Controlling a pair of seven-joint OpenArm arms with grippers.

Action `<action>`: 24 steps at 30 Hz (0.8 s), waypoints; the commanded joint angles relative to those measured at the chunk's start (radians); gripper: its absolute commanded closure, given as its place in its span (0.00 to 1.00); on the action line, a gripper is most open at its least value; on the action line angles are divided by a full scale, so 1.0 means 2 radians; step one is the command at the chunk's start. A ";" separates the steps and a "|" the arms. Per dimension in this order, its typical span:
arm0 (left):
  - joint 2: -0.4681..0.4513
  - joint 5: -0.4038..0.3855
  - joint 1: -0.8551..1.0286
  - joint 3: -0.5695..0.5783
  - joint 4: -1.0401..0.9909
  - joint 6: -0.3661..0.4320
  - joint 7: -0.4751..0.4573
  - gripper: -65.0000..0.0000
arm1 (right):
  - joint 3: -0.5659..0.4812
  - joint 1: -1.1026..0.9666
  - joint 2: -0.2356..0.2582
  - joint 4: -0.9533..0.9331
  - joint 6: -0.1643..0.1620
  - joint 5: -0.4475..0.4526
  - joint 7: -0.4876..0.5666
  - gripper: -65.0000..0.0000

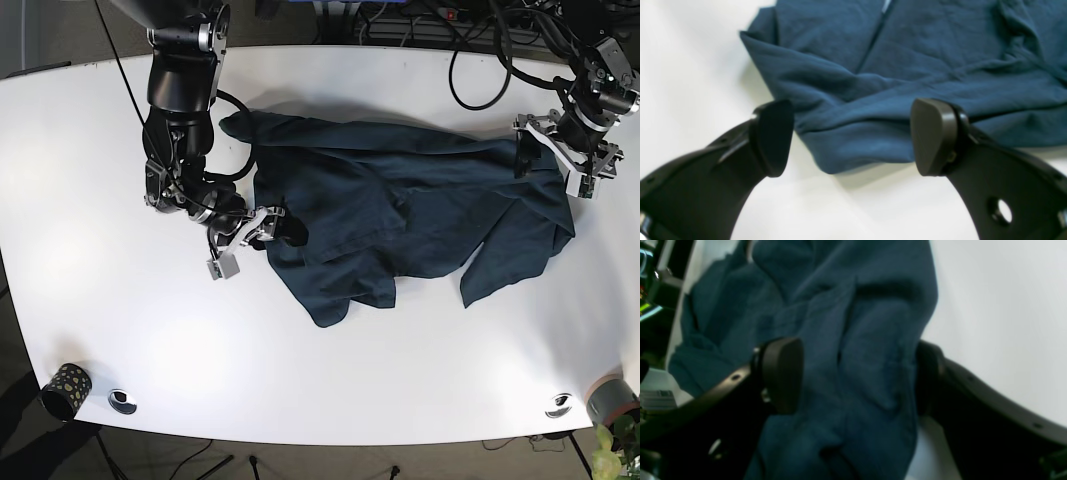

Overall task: Fold the T-shirt properly
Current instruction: 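Grasp the shirt's edge with both grippers at its two corners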

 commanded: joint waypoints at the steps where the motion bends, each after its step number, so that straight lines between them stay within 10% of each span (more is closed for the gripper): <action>1: -0.011 0.000 -0.013 -0.001 0.010 -0.001 -0.013 0.22 | 0.001 0.006 0.000 -0.020 -0.011 -0.021 0.011 0.33; 18: -0.013 0.126 -0.073 0.045 0.006 -0.001 -0.013 0.22 | 0.031 0.052 0.002 -0.060 -0.011 -0.024 0.032 0.98; 24: -0.012 0.126 -0.131 0.052 -0.016 0.037 -0.013 0.22 | 0.031 0.049 0.002 -0.056 -0.011 -0.024 0.031 1.00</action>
